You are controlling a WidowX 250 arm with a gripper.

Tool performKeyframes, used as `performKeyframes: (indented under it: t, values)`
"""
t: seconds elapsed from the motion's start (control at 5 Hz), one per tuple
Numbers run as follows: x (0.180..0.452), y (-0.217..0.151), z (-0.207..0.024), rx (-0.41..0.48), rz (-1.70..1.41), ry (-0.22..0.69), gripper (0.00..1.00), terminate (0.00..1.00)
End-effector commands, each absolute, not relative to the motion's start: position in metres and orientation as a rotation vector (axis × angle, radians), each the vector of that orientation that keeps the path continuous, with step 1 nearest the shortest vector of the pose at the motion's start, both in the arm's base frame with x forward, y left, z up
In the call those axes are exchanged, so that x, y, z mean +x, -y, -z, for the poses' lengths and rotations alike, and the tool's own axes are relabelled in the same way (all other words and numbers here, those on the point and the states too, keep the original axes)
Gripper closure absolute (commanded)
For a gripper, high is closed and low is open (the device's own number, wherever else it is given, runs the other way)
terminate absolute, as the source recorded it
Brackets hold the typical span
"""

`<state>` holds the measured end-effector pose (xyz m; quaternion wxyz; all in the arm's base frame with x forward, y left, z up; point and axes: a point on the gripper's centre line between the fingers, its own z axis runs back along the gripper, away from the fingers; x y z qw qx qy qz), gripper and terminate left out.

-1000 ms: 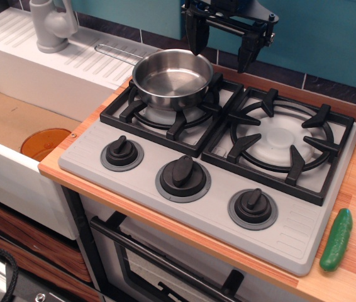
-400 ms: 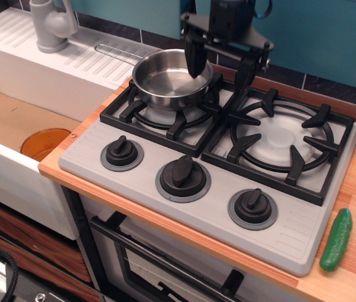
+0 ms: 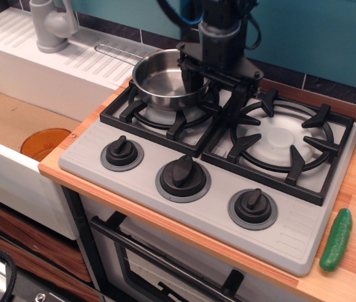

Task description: Put pot or pan on stove and put pickle in pot or pan

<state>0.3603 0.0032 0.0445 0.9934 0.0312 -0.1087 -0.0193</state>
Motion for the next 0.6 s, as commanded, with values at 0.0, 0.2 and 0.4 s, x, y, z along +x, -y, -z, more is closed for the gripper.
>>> performKeyframes:
  t: [0.0, 0.2, 0.4]
  values:
    - [0.3654, -0.0034, -0.0480, 0.074, 0.012, 0.248, 1.00, 0.00]
    - [0.3659, -0.0016, -0.0486, 0.072, 0.007, 0.244, 1.00, 0.00]
    - [0.3677, 0.0010, -0.0517, 0.070, 0.004, 0.244, 1.00, 0.00]
